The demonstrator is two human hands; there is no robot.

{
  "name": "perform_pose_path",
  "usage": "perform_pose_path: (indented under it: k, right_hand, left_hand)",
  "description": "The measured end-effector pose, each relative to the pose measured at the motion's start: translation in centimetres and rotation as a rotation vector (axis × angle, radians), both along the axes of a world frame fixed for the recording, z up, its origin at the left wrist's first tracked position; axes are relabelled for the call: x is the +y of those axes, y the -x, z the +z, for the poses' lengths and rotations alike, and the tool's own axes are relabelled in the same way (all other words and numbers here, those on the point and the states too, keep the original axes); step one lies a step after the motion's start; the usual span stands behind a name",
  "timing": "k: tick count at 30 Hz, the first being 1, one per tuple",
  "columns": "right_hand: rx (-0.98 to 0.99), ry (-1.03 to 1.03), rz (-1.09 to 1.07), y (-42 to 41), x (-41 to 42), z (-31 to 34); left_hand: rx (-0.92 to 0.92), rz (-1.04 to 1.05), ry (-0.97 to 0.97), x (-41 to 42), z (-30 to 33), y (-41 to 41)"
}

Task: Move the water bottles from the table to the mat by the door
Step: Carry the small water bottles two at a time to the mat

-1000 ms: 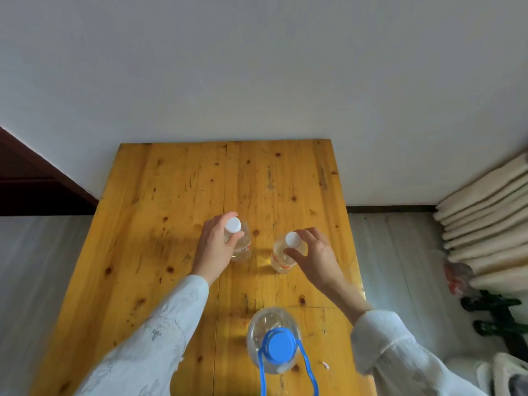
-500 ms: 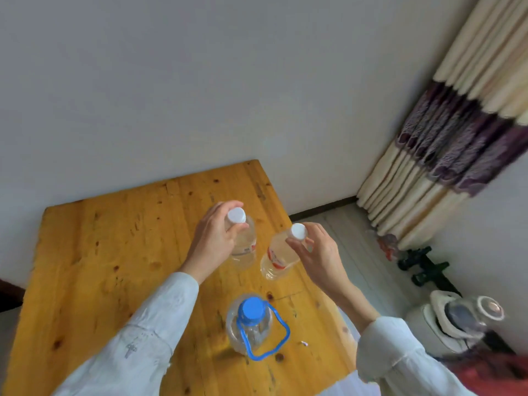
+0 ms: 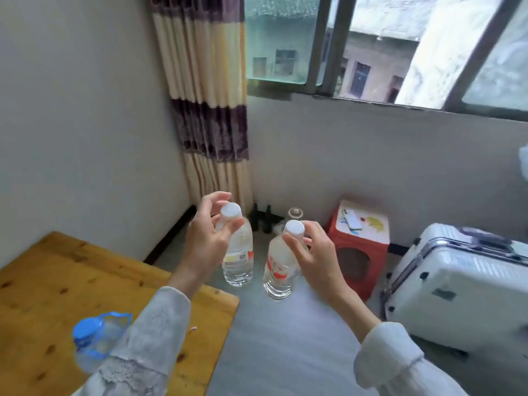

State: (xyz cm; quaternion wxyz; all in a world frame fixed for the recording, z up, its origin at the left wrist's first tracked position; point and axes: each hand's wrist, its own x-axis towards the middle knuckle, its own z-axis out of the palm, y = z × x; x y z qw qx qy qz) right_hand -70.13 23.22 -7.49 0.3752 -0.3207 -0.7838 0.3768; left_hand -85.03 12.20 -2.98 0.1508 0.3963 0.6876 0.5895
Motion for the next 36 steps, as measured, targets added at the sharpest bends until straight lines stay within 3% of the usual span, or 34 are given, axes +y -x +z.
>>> perform_pose_path:
  k: [6,12,20,26,36]
  right_hand:
    - [0.017,-0.006,-0.367,-18.9,0.4,1.1]
    - [0.023,0.014,-0.673,-39.2,-1.6,1.5]
    - [-0.048,0.07,-1.069,-63.6,-7.8,0.0]
    - [-0.099,0.077,-1.373,-77.0,-11.8,-0.8]
    - [-0.034,0.094,-1.724,-97.8,-9.4,-1.6]
  left_hand:
    - [-0.03,-0.49,-0.039,6.8,0.5,-15.6]
    - [0.017,-0.836,-0.062,10.1,0.2,-34.9]
    - [-0.038,-1.184,0.016,10.9,-1.6,-60.1]
    - [-0.032,-1.418,0.024,11.4,-3.0,-77.3]
    - [-0.019,-1.734,0.073,18.3,-4.0,-103.1]
